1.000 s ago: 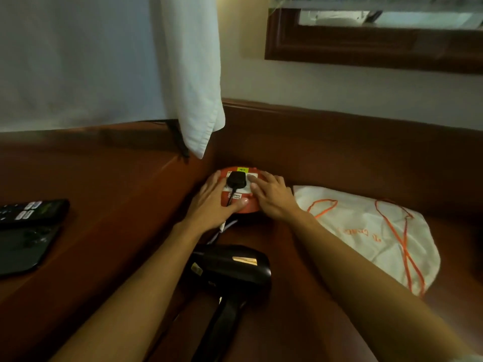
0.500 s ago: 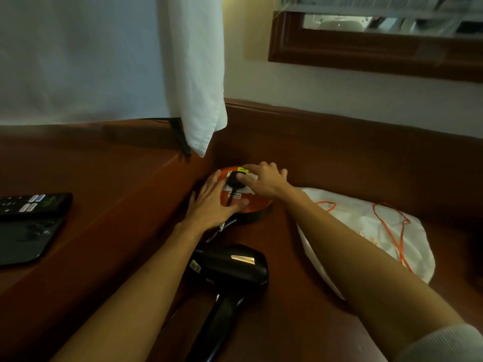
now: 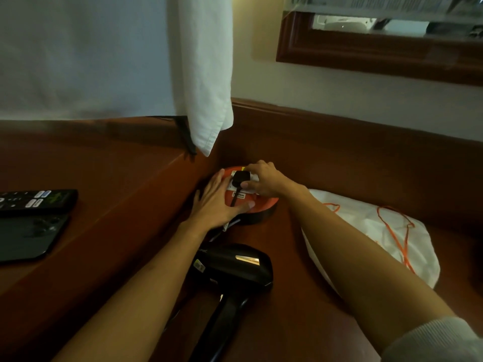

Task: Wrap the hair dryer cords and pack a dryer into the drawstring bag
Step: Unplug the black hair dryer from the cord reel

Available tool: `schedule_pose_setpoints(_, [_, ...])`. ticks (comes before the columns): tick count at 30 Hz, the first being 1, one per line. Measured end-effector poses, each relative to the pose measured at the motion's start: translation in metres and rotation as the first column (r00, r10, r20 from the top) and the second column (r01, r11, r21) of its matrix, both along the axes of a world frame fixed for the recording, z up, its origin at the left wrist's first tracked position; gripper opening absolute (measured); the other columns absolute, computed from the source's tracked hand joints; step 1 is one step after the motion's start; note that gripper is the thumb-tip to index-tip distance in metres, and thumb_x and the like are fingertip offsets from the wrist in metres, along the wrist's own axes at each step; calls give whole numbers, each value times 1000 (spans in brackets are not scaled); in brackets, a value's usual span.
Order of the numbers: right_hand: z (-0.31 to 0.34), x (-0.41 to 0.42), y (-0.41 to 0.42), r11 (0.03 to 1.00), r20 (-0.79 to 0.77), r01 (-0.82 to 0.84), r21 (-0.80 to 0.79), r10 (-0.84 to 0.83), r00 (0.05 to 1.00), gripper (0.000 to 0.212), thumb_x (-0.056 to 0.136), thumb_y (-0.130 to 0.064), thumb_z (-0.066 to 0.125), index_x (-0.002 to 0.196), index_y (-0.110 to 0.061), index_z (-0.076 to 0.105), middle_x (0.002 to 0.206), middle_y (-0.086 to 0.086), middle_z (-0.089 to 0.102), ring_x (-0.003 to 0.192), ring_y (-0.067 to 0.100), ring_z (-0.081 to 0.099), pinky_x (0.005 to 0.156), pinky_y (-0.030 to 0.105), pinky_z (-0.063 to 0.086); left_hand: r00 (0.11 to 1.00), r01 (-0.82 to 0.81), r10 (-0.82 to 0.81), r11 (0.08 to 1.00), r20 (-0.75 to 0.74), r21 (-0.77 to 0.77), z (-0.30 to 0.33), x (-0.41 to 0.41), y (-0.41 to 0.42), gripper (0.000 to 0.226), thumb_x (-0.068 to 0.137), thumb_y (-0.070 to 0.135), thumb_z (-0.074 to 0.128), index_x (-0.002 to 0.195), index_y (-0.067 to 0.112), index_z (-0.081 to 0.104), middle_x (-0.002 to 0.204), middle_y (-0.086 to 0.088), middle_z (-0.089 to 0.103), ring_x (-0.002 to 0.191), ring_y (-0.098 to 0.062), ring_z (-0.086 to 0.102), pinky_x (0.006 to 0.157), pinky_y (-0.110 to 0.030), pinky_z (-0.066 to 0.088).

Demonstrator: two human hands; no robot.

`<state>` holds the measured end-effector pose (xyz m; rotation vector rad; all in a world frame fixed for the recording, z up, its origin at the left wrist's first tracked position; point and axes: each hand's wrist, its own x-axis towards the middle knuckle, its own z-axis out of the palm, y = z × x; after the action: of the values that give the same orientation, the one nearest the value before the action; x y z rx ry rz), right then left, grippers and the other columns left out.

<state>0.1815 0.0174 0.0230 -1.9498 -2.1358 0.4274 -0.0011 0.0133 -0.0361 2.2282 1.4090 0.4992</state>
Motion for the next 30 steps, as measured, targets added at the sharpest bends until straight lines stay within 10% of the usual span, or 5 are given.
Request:
schedule_pose_setpoints(10, [20,14,-13,1000,-307,-2,3,3,952,41,98,-26,64,135,-13,53,131,10,61,117,27,61,98,42,54,1000,-9,9,999,6,-43,5,0,-2,115,73,79,66,162,36,7,169,15,-12,157,-16,-6,124,-57,-4])
schedule_pose_setpoints(18, [-10,34,-102,924,-376,349,159,-270,886,45,90,-49,70,106,-7,64,107,3,53,86,17,57,64,26,47,998,68,-62,968,33,-240,59,-12,-28,127,55,92,57,161,31,21,171,3,-8,156,-19,-13,122,-55,-13])
schedule_pose_setpoints(23, [-48,41,-146,858,-355,514,-15,-485,799,61,82,-67,68,74,-6,73,77,13,72,79,31,70,71,41,55,965,-22,40,997,259,-73,49,-30,-119,73,81,49,80,146,33,49,161,5,37,150,-22,31,122,-51,27])
schedule_pose_setpoints(30, [-41,28,-176,876,-77,482,-33,-483,872,73,90,-75,46,109,-10,72,132,16,55,132,38,43,112,58,31,949,-221,186,968,255,116,25,-46,-236,23,90,31,74,111,25,68,127,8,59,122,-15,52,99,-30,44])
